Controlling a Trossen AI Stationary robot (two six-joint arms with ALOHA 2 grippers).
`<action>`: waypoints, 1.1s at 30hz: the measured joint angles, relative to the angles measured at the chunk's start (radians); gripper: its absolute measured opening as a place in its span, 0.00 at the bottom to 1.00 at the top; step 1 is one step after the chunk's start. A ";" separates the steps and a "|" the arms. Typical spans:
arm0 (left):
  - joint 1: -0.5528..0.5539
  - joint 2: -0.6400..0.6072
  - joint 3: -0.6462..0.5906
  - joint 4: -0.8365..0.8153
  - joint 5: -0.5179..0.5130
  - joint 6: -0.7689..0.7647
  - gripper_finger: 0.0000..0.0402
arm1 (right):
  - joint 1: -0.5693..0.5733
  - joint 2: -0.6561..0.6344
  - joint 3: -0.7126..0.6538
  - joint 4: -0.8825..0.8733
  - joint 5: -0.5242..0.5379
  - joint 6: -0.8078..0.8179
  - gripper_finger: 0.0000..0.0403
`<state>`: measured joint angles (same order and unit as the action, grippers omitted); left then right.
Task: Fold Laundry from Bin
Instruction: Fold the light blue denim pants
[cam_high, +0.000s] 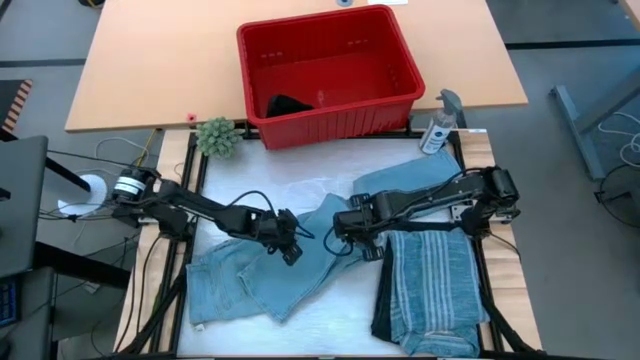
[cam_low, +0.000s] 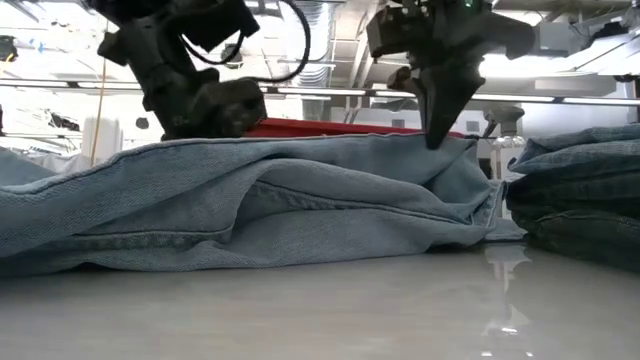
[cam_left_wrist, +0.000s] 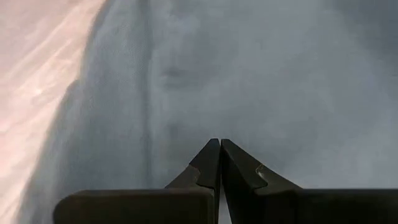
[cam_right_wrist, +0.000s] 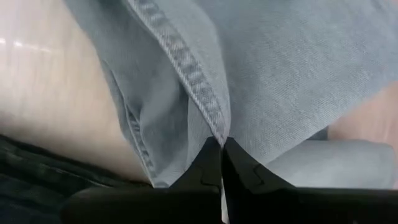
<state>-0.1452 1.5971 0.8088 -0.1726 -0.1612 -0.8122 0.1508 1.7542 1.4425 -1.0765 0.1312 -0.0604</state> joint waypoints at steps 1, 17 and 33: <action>0.006 0.006 -0.001 -0.001 0.001 0.004 0.00 | 0.005 0.000 0.000 0.001 0.000 0.006 0.05; 0.100 0.009 -0.045 0.028 0.039 0.041 0.00 | 0.197 -0.010 0.041 0.000 0.162 0.170 0.05; 0.105 -0.185 -0.013 0.323 0.141 0.011 0.00 | 0.267 -0.010 0.020 0.034 0.300 0.247 0.08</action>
<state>-0.0403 1.4120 0.7956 0.1500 -0.0204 -0.8010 0.4179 1.7447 1.4630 -1.0424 0.4313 0.1864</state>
